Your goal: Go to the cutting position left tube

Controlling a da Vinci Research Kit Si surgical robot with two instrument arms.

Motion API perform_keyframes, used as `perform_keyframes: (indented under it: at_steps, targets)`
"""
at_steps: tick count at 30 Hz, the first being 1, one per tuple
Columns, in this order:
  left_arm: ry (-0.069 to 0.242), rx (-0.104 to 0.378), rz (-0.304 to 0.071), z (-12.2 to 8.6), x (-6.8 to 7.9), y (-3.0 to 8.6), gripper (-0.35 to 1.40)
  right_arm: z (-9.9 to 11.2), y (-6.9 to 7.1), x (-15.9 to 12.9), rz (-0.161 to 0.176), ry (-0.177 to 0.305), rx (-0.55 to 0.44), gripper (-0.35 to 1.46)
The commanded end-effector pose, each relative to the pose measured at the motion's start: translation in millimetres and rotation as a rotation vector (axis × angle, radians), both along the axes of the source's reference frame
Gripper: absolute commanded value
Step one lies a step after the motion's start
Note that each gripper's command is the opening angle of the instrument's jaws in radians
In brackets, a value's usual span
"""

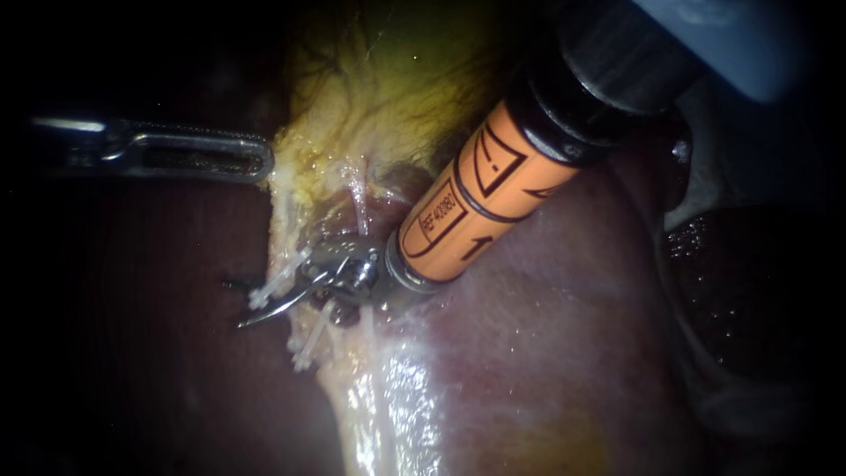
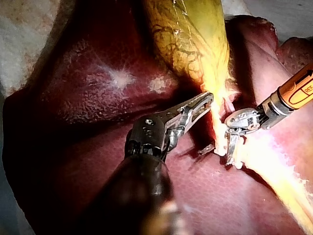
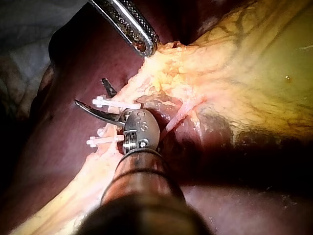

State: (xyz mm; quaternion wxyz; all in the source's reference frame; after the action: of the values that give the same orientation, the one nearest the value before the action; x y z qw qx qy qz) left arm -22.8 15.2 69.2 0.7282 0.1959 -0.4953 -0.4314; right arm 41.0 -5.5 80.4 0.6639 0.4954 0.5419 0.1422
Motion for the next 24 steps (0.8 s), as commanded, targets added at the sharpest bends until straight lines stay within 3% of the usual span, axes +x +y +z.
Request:
perform_keyframes:
  at_steps: [1, 7, 20, 24]
  targets:
    - [0.0, 0.0, 0.0, 0.0, 0.0, 0.0, -0.35, -0.1, 0.0, -0.1, -0.001, 0.001, 0.0, 0.72]
    - [0.0, 0.0, 0.0, 0.0, 0.0, 0.0, -0.35, 0.1, 0.1, -1.3, -0.009, -0.001, -0.003, 0.75]
    - [0.0, 0.0, 0.0, 0.0, 0.0, 0.0, -0.35, 0.4, 0.4, -6.3, -0.061, -0.047, -0.028, 0.84]
    - [0.0, 0.0, 0.0, 0.0, 0.0, 0.0, -0.35, 0.2, 0.7, -7.6, -0.071, -0.062, -0.01, 0.94]
